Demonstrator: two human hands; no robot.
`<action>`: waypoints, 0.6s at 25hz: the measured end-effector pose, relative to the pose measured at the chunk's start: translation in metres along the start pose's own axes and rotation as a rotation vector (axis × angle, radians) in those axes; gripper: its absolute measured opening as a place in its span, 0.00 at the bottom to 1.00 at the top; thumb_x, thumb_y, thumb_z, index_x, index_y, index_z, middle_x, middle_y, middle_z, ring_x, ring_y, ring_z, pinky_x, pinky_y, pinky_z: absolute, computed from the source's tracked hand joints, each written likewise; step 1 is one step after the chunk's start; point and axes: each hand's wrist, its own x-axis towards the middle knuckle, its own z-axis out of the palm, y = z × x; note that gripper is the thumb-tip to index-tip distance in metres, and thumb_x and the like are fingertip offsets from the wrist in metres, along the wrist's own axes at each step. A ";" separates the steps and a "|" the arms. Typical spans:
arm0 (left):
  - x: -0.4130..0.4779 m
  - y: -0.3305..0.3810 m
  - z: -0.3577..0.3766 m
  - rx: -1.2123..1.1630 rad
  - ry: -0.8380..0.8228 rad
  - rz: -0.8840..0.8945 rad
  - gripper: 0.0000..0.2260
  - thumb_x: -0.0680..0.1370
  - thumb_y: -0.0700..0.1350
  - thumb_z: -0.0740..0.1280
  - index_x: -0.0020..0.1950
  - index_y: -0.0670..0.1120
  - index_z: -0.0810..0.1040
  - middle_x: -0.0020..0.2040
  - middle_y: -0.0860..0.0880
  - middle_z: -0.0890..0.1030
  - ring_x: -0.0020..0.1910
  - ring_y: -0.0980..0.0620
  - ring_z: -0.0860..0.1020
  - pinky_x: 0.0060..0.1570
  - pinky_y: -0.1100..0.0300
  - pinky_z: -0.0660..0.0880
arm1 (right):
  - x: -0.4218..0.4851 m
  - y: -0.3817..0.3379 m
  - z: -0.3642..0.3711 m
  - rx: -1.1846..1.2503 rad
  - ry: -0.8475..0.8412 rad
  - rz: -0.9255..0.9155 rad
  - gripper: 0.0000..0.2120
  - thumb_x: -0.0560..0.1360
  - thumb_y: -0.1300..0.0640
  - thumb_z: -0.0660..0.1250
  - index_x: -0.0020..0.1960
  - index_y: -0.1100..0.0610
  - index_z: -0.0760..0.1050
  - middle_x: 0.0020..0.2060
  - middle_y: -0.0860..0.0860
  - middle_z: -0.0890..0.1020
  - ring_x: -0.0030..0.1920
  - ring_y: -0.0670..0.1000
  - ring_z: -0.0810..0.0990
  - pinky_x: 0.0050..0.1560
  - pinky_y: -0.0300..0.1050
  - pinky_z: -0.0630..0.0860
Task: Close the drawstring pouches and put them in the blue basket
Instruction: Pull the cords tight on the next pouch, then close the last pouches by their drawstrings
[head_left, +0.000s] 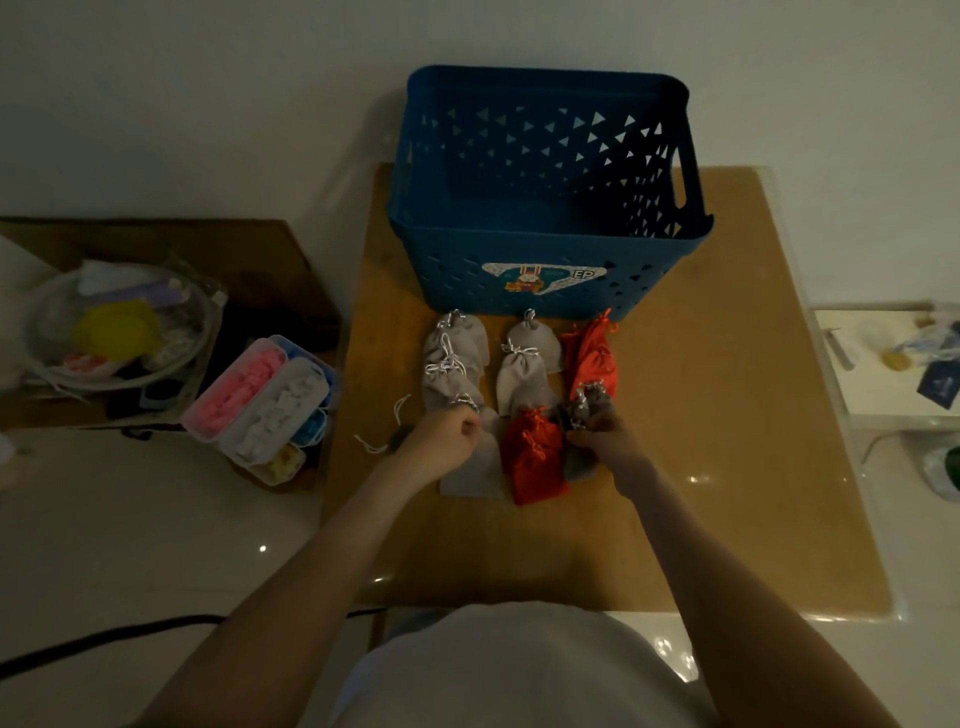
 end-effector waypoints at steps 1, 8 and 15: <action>0.002 0.004 0.001 -0.004 0.004 0.012 0.12 0.82 0.45 0.59 0.63 0.46 0.74 0.59 0.47 0.77 0.57 0.50 0.75 0.50 0.59 0.71 | 0.000 -0.001 -0.003 0.003 0.007 -0.008 0.15 0.71 0.72 0.69 0.37 0.56 0.67 0.33 0.52 0.72 0.34 0.48 0.72 0.29 0.33 0.70; 0.026 0.019 0.020 0.006 -0.025 0.058 0.10 0.81 0.46 0.59 0.61 0.46 0.75 0.55 0.48 0.79 0.51 0.52 0.76 0.48 0.60 0.71 | -0.004 0.011 -0.036 -0.028 0.038 -0.024 0.19 0.69 0.67 0.74 0.54 0.58 0.68 0.48 0.56 0.77 0.49 0.54 0.76 0.48 0.51 0.77; 0.028 0.009 0.016 0.111 0.343 -0.029 0.10 0.80 0.42 0.60 0.60 0.46 0.74 0.59 0.43 0.74 0.58 0.45 0.73 0.54 0.54 0.72 | -0.011 0.010 -0.041 -0.082 0.098 -0.150 0.28 0.73 0.66 0.71 0.67 0.58 0.62 0.51 0.55 0.73 0.44 0.48 0.76 0.41 0.39 0.75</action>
